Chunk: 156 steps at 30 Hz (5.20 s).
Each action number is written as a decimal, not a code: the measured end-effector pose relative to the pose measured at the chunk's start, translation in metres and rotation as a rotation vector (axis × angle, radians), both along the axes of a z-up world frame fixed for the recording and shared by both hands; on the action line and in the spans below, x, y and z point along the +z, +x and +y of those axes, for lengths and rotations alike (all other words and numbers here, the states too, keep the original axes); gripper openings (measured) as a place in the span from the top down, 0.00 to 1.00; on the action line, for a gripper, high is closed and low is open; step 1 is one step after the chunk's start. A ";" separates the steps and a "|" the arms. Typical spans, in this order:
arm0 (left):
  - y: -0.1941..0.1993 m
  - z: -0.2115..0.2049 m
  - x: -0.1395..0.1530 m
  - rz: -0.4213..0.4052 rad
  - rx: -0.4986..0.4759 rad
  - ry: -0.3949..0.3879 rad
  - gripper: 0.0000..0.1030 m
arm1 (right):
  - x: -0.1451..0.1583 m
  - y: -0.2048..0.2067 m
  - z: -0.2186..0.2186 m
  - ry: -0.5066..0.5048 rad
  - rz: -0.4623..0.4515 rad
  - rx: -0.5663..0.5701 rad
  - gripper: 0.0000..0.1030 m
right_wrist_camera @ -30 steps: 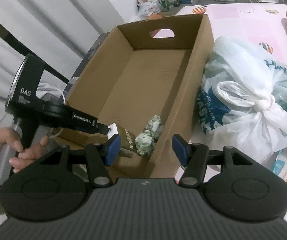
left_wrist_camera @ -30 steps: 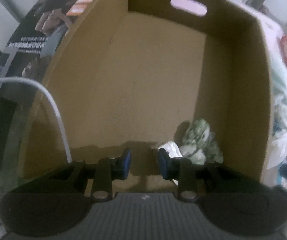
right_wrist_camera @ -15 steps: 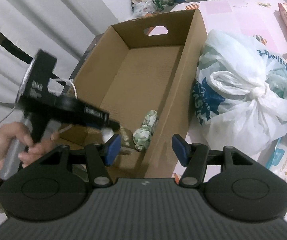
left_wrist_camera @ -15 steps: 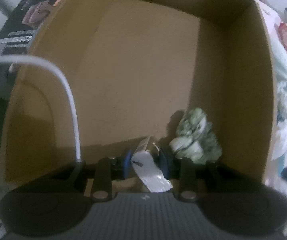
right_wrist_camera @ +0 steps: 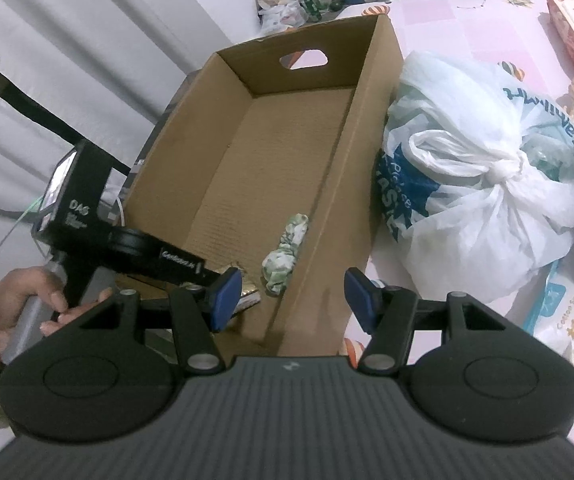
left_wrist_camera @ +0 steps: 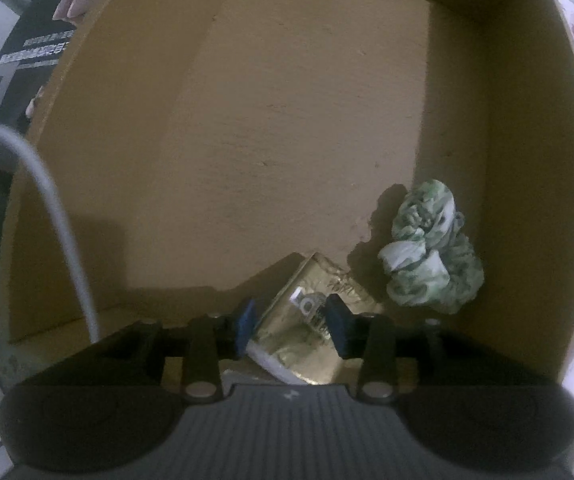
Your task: Organize soft objects
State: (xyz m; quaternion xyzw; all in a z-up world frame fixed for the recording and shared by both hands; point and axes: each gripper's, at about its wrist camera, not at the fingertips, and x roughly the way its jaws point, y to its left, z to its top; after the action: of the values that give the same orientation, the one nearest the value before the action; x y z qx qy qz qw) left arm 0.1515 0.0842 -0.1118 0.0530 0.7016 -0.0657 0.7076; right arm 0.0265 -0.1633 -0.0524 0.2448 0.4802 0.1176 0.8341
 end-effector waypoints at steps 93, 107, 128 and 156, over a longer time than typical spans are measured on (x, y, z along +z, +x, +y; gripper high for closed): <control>-0.009 -0.104 -0.042 -0.046 -0.510 0.006 0.67 | -0.028 -0.017 -0.031 0.034 0.044 -0.103 0.45; 0.003 -0.075 0.053 -0.308 -0.038 -0.115 0.32 | -0.027 -0.042 -0.060 0.061 0.017 -0.155 0.35; -0.072 -0.243 0.092 -0.400 -0.175 -0.219 0.31 | -0.015 -0.100 -0.235 -0.091 0.015 -0.272 0.27; 0.014 -0.445 0.053 -0.237 -0.662 -0.231 0.33 | -0.094 -0.014 -0.259 0.064 -0.045 -0.106 0.27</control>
State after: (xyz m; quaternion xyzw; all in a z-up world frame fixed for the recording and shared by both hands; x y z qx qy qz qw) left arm 0.1652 -0.3608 -0.0590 0.2039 0.5475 -0.3632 0.7258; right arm 0.0121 -0.4221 -0.1464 0.2940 0.4434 0.0941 0.8415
